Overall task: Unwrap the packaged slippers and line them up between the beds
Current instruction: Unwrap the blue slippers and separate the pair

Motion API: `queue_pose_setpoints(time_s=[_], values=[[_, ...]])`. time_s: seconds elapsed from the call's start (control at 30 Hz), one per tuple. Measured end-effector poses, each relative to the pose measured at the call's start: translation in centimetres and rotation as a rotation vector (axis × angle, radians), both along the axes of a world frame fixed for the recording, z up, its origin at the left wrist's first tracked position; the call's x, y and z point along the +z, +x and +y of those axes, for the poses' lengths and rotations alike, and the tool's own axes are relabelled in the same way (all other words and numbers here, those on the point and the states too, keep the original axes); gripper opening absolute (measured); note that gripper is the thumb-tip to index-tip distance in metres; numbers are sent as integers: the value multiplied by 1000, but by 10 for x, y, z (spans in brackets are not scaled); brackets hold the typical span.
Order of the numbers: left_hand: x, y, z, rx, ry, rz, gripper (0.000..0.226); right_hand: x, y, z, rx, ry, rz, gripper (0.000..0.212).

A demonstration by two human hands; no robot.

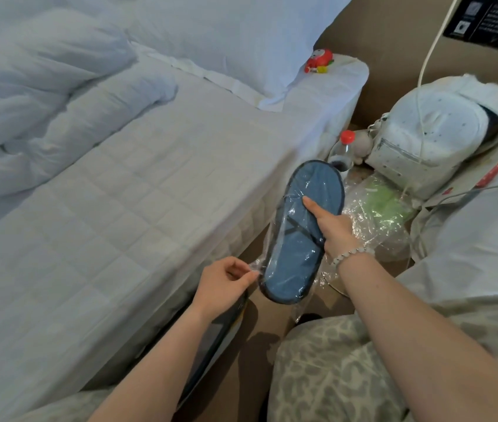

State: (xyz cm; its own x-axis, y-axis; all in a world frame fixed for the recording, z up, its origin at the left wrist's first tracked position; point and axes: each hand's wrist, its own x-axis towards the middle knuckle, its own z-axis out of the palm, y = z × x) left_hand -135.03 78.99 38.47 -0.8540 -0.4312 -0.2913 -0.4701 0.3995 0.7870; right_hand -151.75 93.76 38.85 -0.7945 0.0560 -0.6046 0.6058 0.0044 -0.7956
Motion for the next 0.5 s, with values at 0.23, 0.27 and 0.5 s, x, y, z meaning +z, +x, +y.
queue_pose_setpoints(time_s=[0.23,0.27,0.5], values=[[3,-6,2,-41,141,8,11,-5,4,-4,-35,14,-12,72],[3,-7,3,-53,129,5,9,-7,4,-4,-37,26,-16,74],[0,-7,1,-57,76,-9,13,-13,2,-2,-53,8,-53,78]])
